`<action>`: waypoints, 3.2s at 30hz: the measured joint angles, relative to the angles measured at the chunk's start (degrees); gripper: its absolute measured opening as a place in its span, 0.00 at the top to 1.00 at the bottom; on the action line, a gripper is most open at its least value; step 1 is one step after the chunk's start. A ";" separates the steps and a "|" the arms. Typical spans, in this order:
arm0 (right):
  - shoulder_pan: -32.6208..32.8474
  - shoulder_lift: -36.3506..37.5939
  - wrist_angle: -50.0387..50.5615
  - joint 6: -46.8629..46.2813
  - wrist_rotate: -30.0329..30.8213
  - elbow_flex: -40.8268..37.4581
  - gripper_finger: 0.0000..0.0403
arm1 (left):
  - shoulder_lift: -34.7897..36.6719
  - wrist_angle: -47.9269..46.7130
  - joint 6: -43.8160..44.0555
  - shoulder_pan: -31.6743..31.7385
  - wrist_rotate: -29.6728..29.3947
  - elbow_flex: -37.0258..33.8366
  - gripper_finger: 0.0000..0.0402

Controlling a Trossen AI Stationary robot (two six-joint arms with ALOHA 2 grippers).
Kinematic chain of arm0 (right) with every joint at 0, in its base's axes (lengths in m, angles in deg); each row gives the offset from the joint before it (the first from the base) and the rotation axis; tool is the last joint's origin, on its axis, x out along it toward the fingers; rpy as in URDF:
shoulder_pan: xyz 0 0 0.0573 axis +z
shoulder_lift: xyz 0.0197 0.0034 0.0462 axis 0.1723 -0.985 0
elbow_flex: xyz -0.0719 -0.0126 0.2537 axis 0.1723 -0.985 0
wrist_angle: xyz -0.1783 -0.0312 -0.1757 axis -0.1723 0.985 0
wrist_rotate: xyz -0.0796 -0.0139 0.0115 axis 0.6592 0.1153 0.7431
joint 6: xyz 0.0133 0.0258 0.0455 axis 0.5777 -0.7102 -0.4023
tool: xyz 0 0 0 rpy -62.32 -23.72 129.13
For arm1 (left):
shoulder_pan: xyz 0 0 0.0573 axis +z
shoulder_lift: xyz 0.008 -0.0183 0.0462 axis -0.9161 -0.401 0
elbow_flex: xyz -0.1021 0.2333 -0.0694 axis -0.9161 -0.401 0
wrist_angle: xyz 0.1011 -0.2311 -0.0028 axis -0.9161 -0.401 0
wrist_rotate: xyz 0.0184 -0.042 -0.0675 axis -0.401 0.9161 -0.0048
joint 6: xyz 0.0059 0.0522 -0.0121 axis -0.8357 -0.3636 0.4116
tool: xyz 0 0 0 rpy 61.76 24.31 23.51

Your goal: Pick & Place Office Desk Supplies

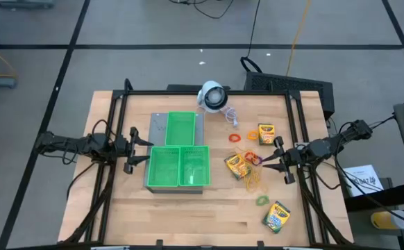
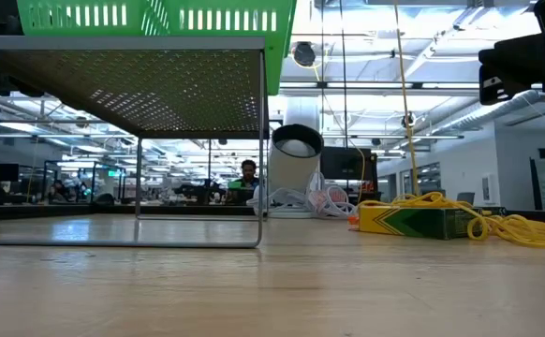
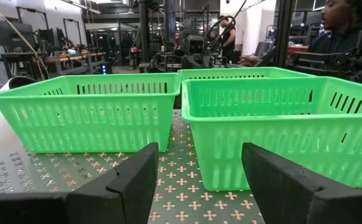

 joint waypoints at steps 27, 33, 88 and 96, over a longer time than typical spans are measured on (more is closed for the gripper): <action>0.00 -0.01 0.01 0.00 0.00 -0.01 0.82 | 0.00 0.00 0.00 -0.01 -0.01 0.00 0.40; 0.00 -0.01 -0.01 0.00 0.00 0.01 0.82 | 0.00 0.00 0.00 0.00 0.00 0.00 0.40; -9.40 -31.74 8.03 -20.77 41.12 28.49 0.37 | 0.00 0.10 0.02 -0.02 0.00 0.00 0.40; -31.68 -45.69 31.57 -31.74 16.55 42.21 0.42 | -0.02 0.07 0.02 0.00 0.00 0.00 0.40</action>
